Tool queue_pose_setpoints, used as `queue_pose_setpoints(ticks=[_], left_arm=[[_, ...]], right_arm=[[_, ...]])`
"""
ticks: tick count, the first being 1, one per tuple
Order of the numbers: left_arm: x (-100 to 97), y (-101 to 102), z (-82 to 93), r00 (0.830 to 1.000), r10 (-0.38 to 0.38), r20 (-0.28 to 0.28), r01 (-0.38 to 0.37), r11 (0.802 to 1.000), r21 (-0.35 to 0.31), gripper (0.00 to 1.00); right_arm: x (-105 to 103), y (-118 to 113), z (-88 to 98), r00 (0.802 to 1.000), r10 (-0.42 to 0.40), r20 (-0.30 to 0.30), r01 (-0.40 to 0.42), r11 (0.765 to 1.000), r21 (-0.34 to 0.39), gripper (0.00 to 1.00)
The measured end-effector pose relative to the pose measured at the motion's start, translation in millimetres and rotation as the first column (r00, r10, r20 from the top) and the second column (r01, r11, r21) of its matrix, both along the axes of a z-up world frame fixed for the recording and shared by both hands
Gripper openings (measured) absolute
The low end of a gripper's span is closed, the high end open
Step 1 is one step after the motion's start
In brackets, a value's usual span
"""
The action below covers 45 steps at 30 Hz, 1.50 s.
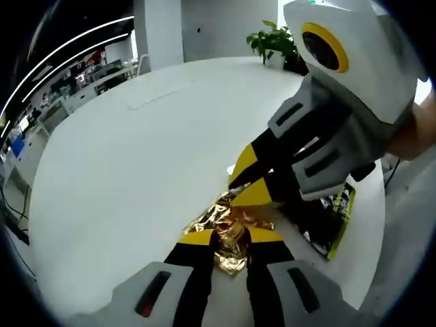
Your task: Arrange the skincare products in the storage area until every visible bottle or jar stands upright without overlapping.
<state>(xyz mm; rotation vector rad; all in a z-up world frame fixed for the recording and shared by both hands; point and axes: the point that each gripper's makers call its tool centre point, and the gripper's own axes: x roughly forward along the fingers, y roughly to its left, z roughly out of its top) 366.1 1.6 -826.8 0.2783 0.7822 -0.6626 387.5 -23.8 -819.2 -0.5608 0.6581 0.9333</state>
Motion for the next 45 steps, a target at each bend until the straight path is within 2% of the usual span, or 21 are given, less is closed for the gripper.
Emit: queue_pose_setpoints(ticks=[4,10,14,16,18,21,27,29,33,36,39,45], left_arm=[[-0.1,0.4,-0.6,1.000,0.003,0.000,-0.003,1.000,-0.002,0.21],[-0.4,0.4,-0.5,1.000,0.005,-0.002,-0.005,1.000,-0.003,0.21],[-2.5,-0.5,-0.6,1.000,0.001,-0.008,-0.001,1.000,-0.003,0.23],[-2.5,-0.3,-0.3,1.000,0.000,-0.007,0.000,1.000,-0.002,0.23],[-3.2,-1.5,0.4,1.000,-0.001,-0.009,0.001,1.000,-0.003,0.23],[-2.9,-1.2,0.0,1.000,-0.002,-0.011,0.002,1.000,-0.003,0.24],[-1.8,-2.3,1.8,1.000,-0.002,-0.004,0.002,1.000,-0.008,0.27],[-2.2,-2.5,1.3,1.000,-0.003,-0.006,0.003,1.000,-0.011,0.28],[-3.0,-1.6,1.2,1.000,-0.003,-0.007,0.003,1.000,-0.006,0.28],[-3.6,-2.5,2.5,1.000,-0.005,-0.006,0.005,1.000,-0.006,0.28],[-3.1,-2.8,2.3,1.000,-0.009,-0.006,0.009,1.000,-0.005,0.28],[-3.1,-3.4,1.1,1.000,-0.024,-0.008,0.024,1.000,-0.001,0.28]], right_arm=[[0.3,-4.4,14.3,0.998,0.002,0.067,-0.002,1.000,0.012,0.15],[-22.1,-24.8,22.2,0.998,-0.005,0.069,0.004,1.000,0.017,0.23],[-42.9,-37.0,26.9,0.999,0.007,0.044,-0.008,0.999,0.037,0.26],[-53.5,-42.8,26.2,0.999,0.028,0.033,-0.028,0.999,0.023,0.29],[-64.4,-49.7,20.3,0.995,0.096,0.030,-0.096,0.995,-0.024,0.29],[-73.6,-63.3,11.6,0.993,0.116,0.031,-0.113,0.990,-0.083,0.30],[-78.6,-74.0,-3.1,0.993,0.122,0.006,-0.120,0.986,-0.117,0.31],[-79.8,-72.1,-3.7,0.993,0.114,-0.014,-0.114,0.989,-0.095,0.30],[-81.0,-71.8,-4.9,0.992,0.122,-0.022,-0.124,0.988,-0.097,0.27],[-89.5,-69.0,-9.0,0.987,0.142,-0.077,-0.147,0.988,-0.057,0.20],[-91.1,-69.6,-8.5,0.985,0.157,-0.066,-0.161,0.985,-0.059,0.21],[-93.7,-69.9,-8.7,0.981,0.175,-0.081,-0.180,0.982,-0.064,0.23]])
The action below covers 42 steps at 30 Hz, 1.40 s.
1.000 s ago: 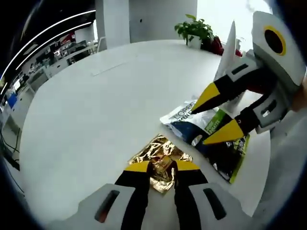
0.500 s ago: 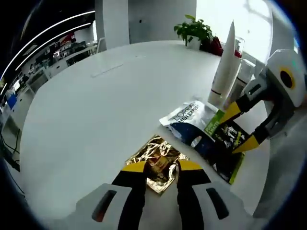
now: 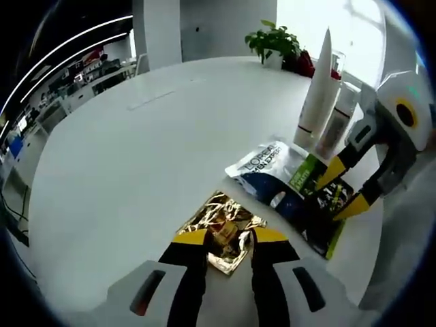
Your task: Arrange the skincare products in the storage area until every visible bottle or jar stands upright without overlapping.
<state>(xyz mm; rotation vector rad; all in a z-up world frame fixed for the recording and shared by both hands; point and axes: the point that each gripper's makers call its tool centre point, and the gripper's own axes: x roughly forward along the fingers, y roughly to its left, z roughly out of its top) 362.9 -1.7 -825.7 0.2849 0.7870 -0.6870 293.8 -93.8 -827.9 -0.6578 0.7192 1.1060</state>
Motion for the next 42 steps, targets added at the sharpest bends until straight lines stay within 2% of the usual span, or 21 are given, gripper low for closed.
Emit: queue_pose_setpoints(ticks=[11,23,24,26,27,30,33,42], left_arm=[[-1.1,-2.9,0.4,1.000,-0.031,-0.002,0.031,0.999,0.009,0.29],[-0.1,-5.8,2.8,0.999,-0.035,-0.001,0.035,0.999,0.008,0.29],[1.2,-5.3,3.4,0.999,-0.033,0.002,0.033,0.999,0.005,0.28],[2.8,-5.4,4.4,1.000,-0.031,0.007,0.031,1.000,-0.004,0.28],[3.1,-5.8,4.6,0.999,-0.032,0.007,0.032,0.999,-0.007,0.28],[3.2,-6.6,5.3,0.999,-0.037,0.009,0.037,0.999,-0.008,0.28],[2.5,-7.2,9.6,0.999,-0.035,0.015,0.035,0.999,-0.010,0.28],[-4.8,-8.6,29.2,0.999,-0.017,0.041,0.019,0.999,-0.044,0.36]], right_arm=[[-2.4,-2.8,-0.2,0.999,0.053,-0.009,-0.053,0.998,-0.024,0.23],[-3.0,-4.8,-0.4,0.999,0.034,-0.022,-0.035,0.999,-0.026,0.23],[-4.1,-4.7,-0.3,0.999,0.006,-0.048,-0.007,1.000,-0.018,0.26],[-2.4,2.5,3.7,0.999,-0.017,-0.050,0.019,0.999,0.046,0.36],[-3.0,2.1,5.0,0.998,-0.022,-0.052,0.025,0.998,0.049,0.38],[-7.5,1.8,9.6,0.999,-0.001,-0.041,0.003,0.999,0.049,0.34],[-8.1,0.8,9.0,0.999,-0.009,-0.050,0.012,0.998,0.055,0.40],[-18.0,6.3,49.3,1.000,-0.015,-0.025,0.019,0.986,0.163,0.53]])
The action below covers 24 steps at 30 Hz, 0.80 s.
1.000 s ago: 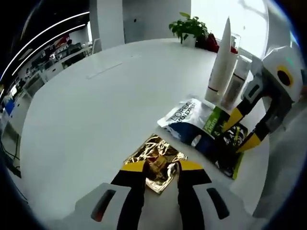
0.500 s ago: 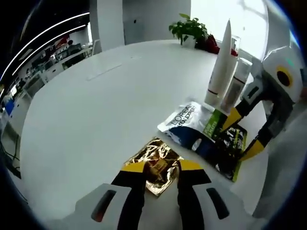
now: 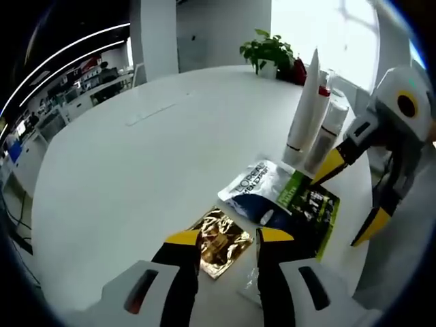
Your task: Arrange the skincare products in the storage area until every visible bottle or jar stands upright without overlapping.
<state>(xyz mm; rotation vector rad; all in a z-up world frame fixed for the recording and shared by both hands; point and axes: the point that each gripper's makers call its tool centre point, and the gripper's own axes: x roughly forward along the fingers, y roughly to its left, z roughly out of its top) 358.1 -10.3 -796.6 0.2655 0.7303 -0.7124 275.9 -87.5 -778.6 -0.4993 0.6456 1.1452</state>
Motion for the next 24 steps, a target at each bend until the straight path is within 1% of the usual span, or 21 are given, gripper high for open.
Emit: queue_pose_setpoints(ticks=[3,4,7,8,10,13,14,18,19,21,23,24], left_arm=[[-7.9,3.5,4.6,1.000,0.016,-0.008,-0.016,1.000,-0.005,0.39],[-14.0,4.6,9.4,1.000,0.023,-0.012,-0.023,1.000,-0.008,0.39],[-24.4,7.0,15.3,0.999,0.032,-0.014,-0.033,0.999,-0.012,0.42],[-27.6,8.3,15.3,0.999,0.037,-0.017,-0.037,0.999,-0.012,0.44],[-36.2,11.2,21.0,0.998,0.053,-0.019,-0.054,0.998,-0.025,0.47],[-49.8,15.5,34.5,0.997,0.082,-0.012,-0.083,0.995,-0.051,0.51],[-51.6,18.4,36.1,0.996,0.093,-0.010,-0.093,0.994,-0.058,0.53],[-70.6,24.5,49.0,0.990,0.139,-0.013,-0.139,0.986,-0.089,0.61],[-74.1,26.3,50.8,0.989,0.146,-0.011,-0.146,0.985,-0.092,0.63],[-84.2,27.9,56.9,0.985,0.170,-0.014,-0.171,0.979,-0.110,0.68],[-91.3,33.9,58.1,0.981,0.192,-0.010,-0.191,0.974,-0.118,0.72],[-95.8,34.0,61.5,0.979,0.202,-0.007,-0.202,0.972,-0.122,0.75]], right_arm=[[-5.9,-3.1,8.1,1.000,0.000,0.016,-0.001,1.000,0.018,0.56],[-9.0,-6.2,11.8,1.000,-0.007,0.019,0.006,1.000,0.026,0.57],[-16.7,-15.5,20.9,0.999,-0.026,0.024,0.025,0.999,0.044,0.60],[-19.5,-20.5,25.0,0.999,-0.037,0.029,0.035,0.998,0.049,0.61],[-23.0,-27.6,29.2,0.998,-0.049,0.033,0.047,0.997,0.057,0.62],[-28.8,-47.1,41.1,0.995,-0.095,0.035,0.092,0.993,0.069,0.66],[-29.2,-52.2,43.7,0.993,-0.111,0.035,0.108,0.991,0.078,0.67],[-25.8,-77.8,53.1,0.976,-0.217,0.015,0.214,0.970,0.112,0.75],[-26.8,-81.9,60.5,0.968,-0.251,-0.001,0.249,0.959,0.134,0.78],[-23.9,-87.9,66.5,0.953,-0.301,-0.026,0.301,0.938,0.173,0.83],[-20.8,-96.4,71.5,0.938,-0.346,-0.034,0.346,0.917,0.198,0.88],[-20.5,-100.2,72.6,0.934,-0.357,-0.033,0.356,0.913,0.197,0.89]])
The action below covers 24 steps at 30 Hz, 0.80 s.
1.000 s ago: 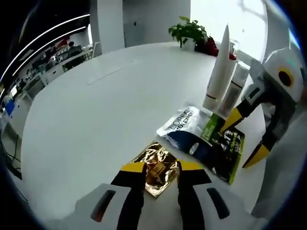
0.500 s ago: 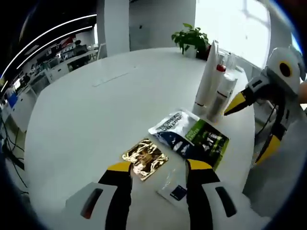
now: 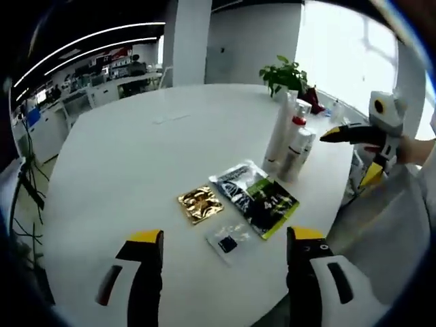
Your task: Arrange the skincare products in the storage area until every visible bottle or jar stands upright without overlapping.
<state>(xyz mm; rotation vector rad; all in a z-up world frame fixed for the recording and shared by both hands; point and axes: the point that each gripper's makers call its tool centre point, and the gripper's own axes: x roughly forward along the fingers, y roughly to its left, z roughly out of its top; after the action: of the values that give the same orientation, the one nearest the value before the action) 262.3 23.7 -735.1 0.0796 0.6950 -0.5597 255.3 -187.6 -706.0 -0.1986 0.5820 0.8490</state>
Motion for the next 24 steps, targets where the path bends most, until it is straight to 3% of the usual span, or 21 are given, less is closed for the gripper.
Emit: queue_pose_setpoints(ticks=[6,11,13,18,24], left_arm=[[-26.4,12.3,13.5,0.996,0.085,0.011,-0.084,0.996,-0.033,0.83],[-43.4,18.9,19.1,0.995,0.099,0.018,-0.098,0.995,-0.019,0.89],[-49.9,25.5,21.3,0.991,0.128,0.026,-0.127,0.991,-0.042,0.91],[-48.1,30.8,42.0,0.984,0.152,0.089,-0.146,0.987,-0.066,0.94],[-54.9,36.4,36.8,0.988,0.124,0.090,-0.120,0.992,-0.048,0.99]], right_arm=[[-4.2,-17.6,6.9,0.997,-0.081,-0.009,0.081,0.996,0.030,0.94],[-9.3,-23.3,9.4,0.987,-0.159,-0.029,0.161,0.984,0.079,1.00],[-10.3,-25.8,10.2,0.983,-0.181,-0.032,0.183,0.979,0.088,1.00],[-9.4,-28.1,18.4,0.979,-0.203,-0.008,0.202,0.972,0.121,1.00],[-8.6,-29.8,18.3,0.976,-0.219,-0.001,0.218,0.968,0.129,1.00]])
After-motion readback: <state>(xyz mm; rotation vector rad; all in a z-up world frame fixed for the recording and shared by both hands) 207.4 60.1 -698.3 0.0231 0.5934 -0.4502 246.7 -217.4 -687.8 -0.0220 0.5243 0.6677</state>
